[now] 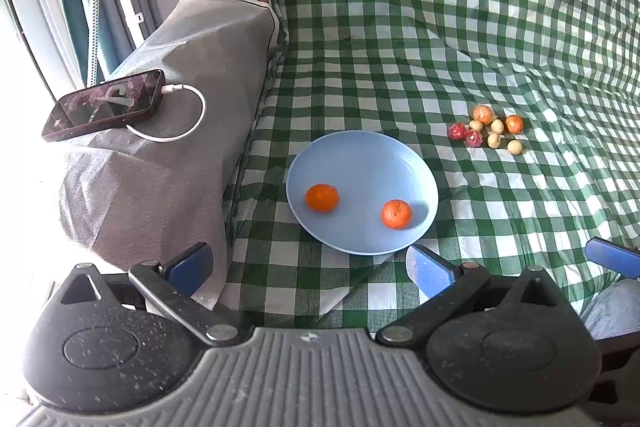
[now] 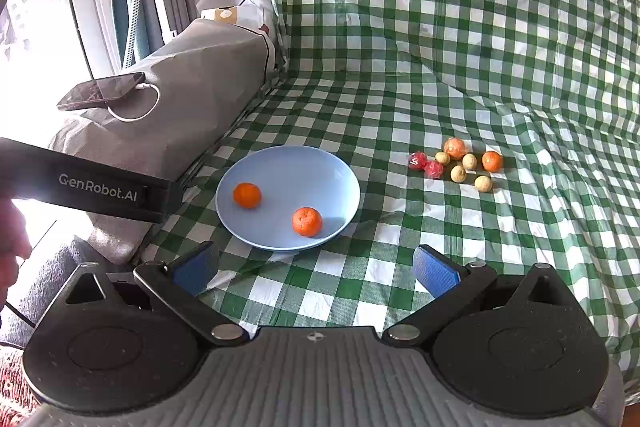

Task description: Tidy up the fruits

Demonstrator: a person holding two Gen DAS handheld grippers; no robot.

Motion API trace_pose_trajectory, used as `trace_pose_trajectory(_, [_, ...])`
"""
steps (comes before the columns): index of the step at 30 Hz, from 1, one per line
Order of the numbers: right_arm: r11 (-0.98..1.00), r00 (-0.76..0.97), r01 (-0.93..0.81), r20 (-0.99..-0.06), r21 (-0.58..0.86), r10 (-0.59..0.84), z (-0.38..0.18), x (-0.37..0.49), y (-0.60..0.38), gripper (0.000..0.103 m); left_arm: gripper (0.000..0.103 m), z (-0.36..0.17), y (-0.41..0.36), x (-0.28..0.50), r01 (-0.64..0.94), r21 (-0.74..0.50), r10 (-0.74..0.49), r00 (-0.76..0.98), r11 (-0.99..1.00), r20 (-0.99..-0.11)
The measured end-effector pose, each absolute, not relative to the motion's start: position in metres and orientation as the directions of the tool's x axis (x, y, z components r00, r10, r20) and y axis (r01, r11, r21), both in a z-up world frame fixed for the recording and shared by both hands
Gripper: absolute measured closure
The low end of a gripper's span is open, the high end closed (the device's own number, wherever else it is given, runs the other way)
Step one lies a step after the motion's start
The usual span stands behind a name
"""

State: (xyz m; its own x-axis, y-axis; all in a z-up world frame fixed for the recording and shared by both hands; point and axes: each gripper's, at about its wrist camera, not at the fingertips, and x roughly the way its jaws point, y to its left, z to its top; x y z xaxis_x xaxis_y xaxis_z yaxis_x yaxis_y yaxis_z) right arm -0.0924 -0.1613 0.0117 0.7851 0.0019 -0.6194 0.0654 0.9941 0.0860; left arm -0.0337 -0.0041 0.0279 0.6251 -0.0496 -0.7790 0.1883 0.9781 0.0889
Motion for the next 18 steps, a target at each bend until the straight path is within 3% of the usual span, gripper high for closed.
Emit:
trace_pose_trajectory(9, [0.983,0.782,0.128,-0.622,0.129,-0.020,0.005,-0.082,-0.185,0.001,0.000,0.023,-0.022,-0.011,0.211,0.070,-0.070,0.589,0.975,-0.805])
trace_pose_trajectory(18, [0.956,0.769,0.272,-0.622,0.111,-0.147,-0.011,-0.063,-0.241,0.001,0.000,0.019,-0.080,0.037,0.278,0.073,-0.108,0.583,0.958,-0.805])
